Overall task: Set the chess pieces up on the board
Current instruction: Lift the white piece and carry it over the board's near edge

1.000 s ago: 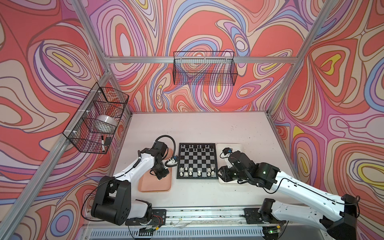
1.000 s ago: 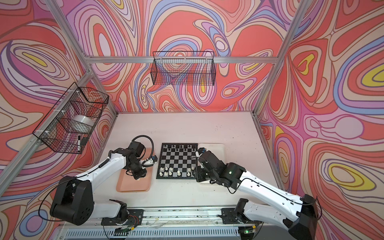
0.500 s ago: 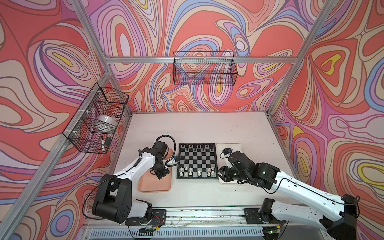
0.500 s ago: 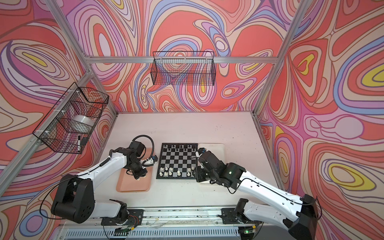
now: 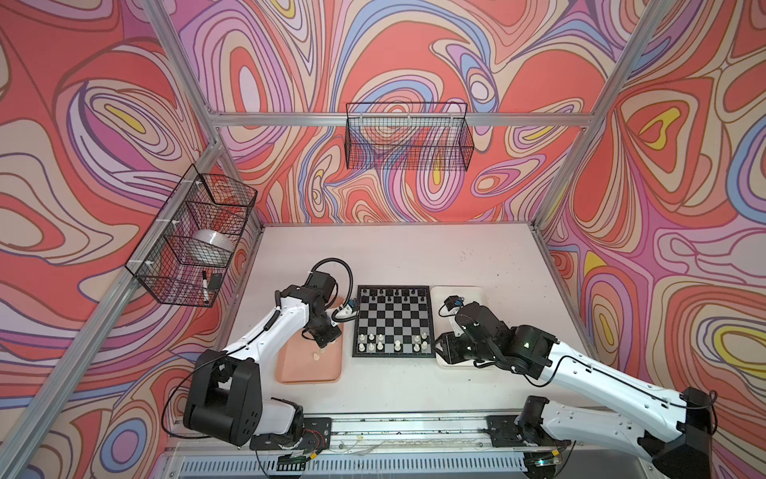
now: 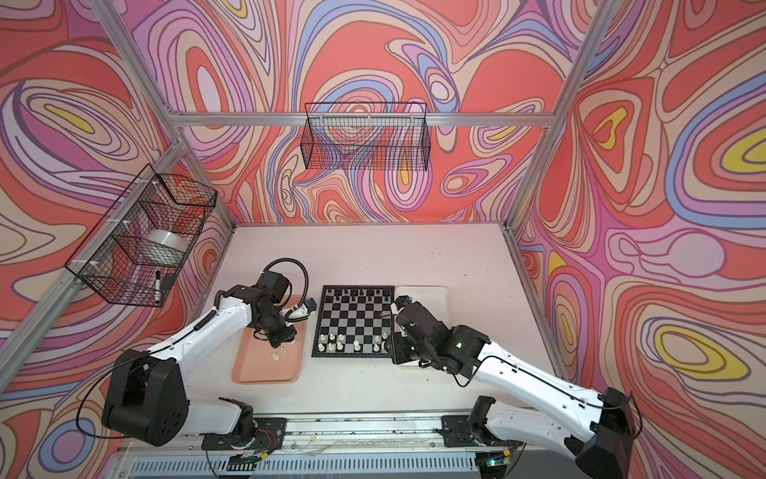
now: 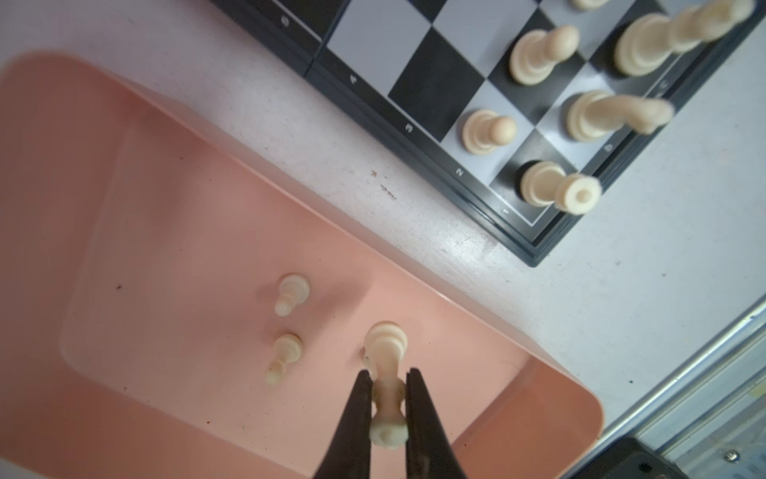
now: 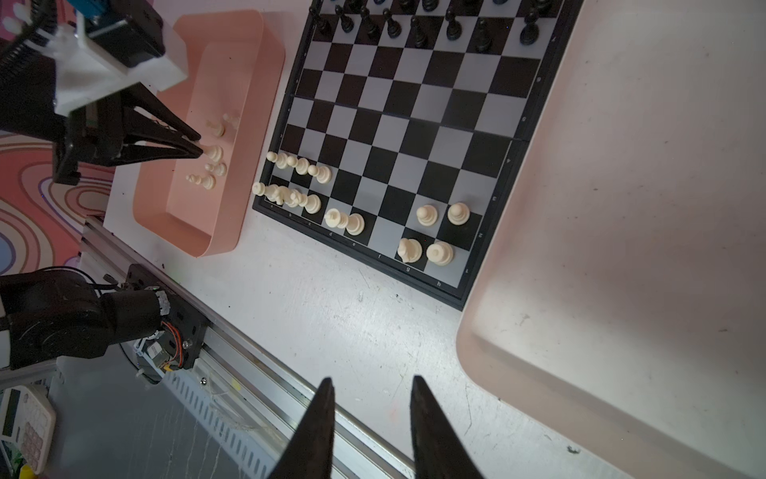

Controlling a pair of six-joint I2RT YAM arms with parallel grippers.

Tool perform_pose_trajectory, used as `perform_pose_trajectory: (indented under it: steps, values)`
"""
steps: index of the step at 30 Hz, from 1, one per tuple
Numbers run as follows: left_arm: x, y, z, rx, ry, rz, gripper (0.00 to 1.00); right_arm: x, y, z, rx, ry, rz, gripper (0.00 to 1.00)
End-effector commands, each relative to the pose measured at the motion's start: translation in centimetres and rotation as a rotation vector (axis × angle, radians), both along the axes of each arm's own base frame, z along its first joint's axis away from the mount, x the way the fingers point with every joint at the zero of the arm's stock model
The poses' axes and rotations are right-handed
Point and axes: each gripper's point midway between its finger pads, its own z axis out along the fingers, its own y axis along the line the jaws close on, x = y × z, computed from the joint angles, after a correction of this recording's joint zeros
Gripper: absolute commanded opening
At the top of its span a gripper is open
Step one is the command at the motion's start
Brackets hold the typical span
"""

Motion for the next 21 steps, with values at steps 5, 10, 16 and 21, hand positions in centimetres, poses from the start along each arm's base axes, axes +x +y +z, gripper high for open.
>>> perform_pose_trajectory:
  steps: [5,10,16,21]
  values:
    - [0.0,-2.2,2.4,-0.014,-0.013,-0.039,0.14,0.0,-0.7,-0.2,-0.001,-0.021,-0.016,0.31]
    - [0.3,-4.9,4.4,-0.043,-0.032,-0.075,0.14,0.1,-0.7,-0.2,0.004,-0.024,-0.018,0.32]
    - [0.5,-8.0,6.4,-0.065,-0.058,-0.136,0.14,-0.2,-0.8,0.0,0.015,-0.022,-0.015,0.31]
    - [0.6,-9.8,6.2,-0.038,-0.067,-0.192,0.15,-0.4,-1.3,-0.1,0.018,-0.026,-0.027,0.31]
